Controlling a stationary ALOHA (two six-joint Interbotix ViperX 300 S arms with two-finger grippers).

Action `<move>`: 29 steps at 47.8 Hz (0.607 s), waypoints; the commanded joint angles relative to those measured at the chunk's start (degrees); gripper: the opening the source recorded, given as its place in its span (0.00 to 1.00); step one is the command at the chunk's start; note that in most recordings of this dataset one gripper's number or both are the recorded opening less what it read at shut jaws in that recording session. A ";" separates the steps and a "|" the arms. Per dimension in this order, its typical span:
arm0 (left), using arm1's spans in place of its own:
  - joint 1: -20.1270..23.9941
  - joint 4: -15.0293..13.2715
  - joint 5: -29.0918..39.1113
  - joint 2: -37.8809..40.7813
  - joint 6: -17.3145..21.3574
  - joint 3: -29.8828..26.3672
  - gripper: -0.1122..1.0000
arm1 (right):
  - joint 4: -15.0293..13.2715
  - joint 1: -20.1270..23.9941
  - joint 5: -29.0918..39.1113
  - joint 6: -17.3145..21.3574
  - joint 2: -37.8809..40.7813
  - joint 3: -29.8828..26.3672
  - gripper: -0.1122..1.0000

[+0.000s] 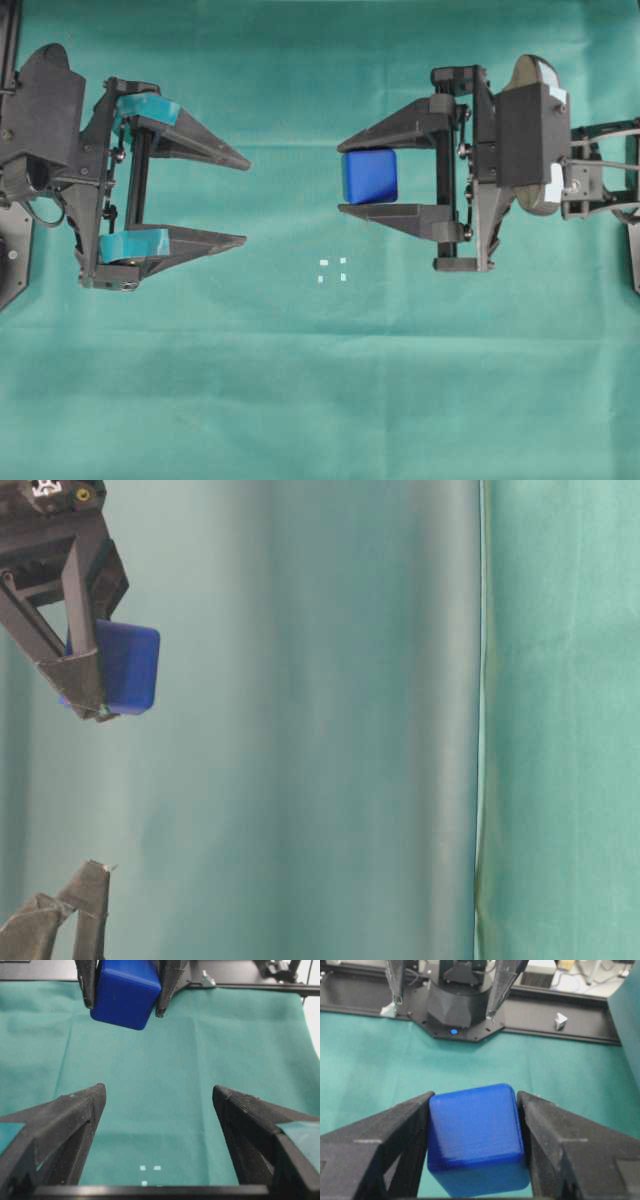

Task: Handover the blue block to the right arm after grasping it with the left arm, then place it in the designated position.
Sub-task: 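Pull the cube away to the right with the right gripper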

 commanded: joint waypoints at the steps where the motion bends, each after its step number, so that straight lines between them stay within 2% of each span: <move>1: 0.18 0.18 -0.26 -0.26 0.00 -0.88 1.00 | 0.18 0.18 0.09 0.18 -1.14 -1.05 0.60; 29: 0.18 0.18 -0.35 -0.26 0.00 -0.88 1.00 | 0.26 0.26 0.70 0.26 -1.23 -1.05 0.60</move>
